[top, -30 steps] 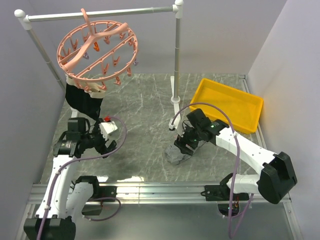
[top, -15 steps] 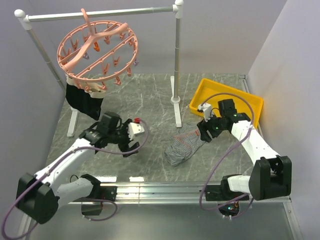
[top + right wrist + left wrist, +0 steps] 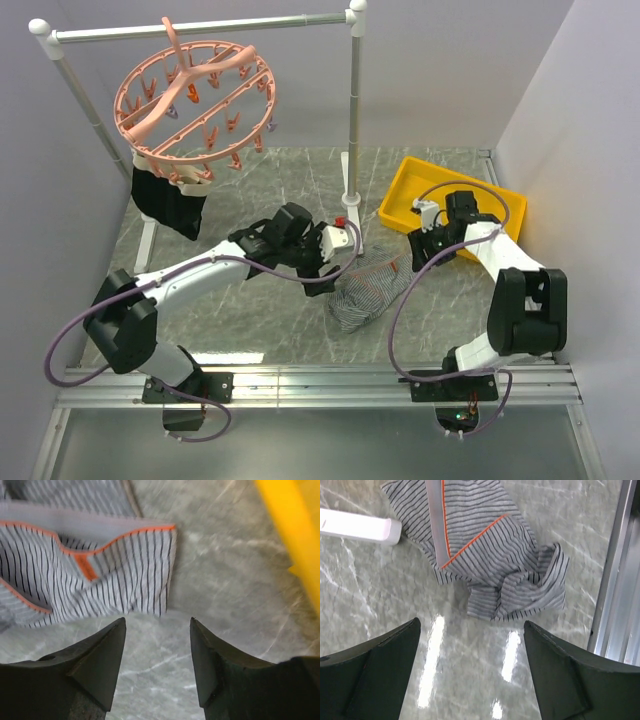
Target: Clip the underwear to the hanger
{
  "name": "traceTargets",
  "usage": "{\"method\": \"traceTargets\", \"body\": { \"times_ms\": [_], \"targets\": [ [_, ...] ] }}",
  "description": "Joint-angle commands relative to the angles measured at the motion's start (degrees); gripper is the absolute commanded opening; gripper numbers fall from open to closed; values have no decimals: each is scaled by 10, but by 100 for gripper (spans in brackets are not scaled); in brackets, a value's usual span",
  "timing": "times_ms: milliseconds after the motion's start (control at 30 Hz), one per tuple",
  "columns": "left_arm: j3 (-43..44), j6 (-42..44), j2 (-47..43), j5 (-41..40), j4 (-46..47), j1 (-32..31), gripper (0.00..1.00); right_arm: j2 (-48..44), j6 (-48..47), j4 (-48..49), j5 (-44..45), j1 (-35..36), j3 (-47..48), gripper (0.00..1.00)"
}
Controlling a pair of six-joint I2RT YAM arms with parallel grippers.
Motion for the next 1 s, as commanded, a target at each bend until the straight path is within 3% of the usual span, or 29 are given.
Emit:
{"method": "traceTargets", "body": {
  "times_ms": [0, 267, 467, 500, 633, 767, 967],
  "targets": [
    [26, -26, 12, -25, 55, -28, 90, 23, 54, 51, 0, -2, 46, 61],
    [37, -61, 9, -43, 65, -29, 91, 81, 83, 96, 18, 24, 39, 56],
    [13, -30, -23, -33, 43, -29, 91, 107, 79, 104, 3, 38, 37, 49],
    [7, -26, -27, -29, 42, -29, 91, 108, 76, 100, 2, 42, 36, 46],
    [-19, 8, -47, -2, 35, -30, 91, 95, 71, 71, -33, 44, 46, 0],
    [-4, 14, -31, -6, 39, -46, 83, 35, 93, 56, -68, 45, 37, 0],
    [10, 8, 13, -86, 99, -138, 72, -20, 114, 57, -60, 43, -3, 0]
  ]
}}
